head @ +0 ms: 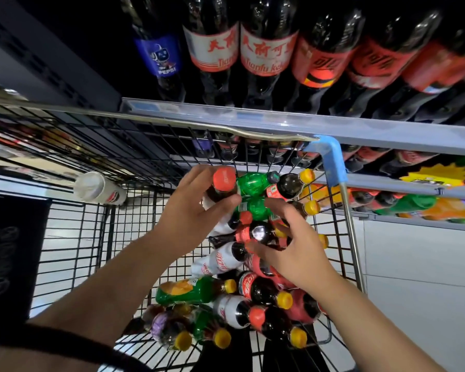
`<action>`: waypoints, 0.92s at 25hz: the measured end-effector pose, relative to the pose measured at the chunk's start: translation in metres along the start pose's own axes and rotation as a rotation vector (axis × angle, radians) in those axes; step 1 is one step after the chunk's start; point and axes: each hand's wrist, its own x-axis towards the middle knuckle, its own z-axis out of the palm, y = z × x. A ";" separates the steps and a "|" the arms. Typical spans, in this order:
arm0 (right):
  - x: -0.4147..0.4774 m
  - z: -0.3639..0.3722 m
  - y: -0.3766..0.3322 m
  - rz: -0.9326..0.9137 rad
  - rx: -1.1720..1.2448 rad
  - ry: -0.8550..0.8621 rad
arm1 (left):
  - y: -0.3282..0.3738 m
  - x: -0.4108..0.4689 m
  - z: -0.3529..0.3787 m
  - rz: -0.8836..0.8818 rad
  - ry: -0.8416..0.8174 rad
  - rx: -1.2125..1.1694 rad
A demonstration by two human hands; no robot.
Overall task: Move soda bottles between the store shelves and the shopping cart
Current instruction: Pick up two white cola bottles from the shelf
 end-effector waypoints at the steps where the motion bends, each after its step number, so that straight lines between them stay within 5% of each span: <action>1: -0.001 0.003 -0.002 -0.008 0.015 -0.018 | 0.012 -0.003 -0.003 -0.027 -0.019 -0.050; 7: -0.014 0.018 -0.004 -0.073 0.244 -0.052 | 0.038 -0.024 0.016 -0.083 -0.203 -0.234; 12: -0.029 0.031 0.010 -0.053 0.494 0.045 | -0.008 -0.004 0.017 -0.188 -0.478 -0.294; 18: -0.040 0.026 0.018 0.005 0.537 0.286 | -0.108 0.013 0.038 -0.376 -0.574 0.376; 23: -0.038 0.040 0.029 0.039 0.612 0.250 | -0.137 0.015 0.073 -0.324 -0.491 0.461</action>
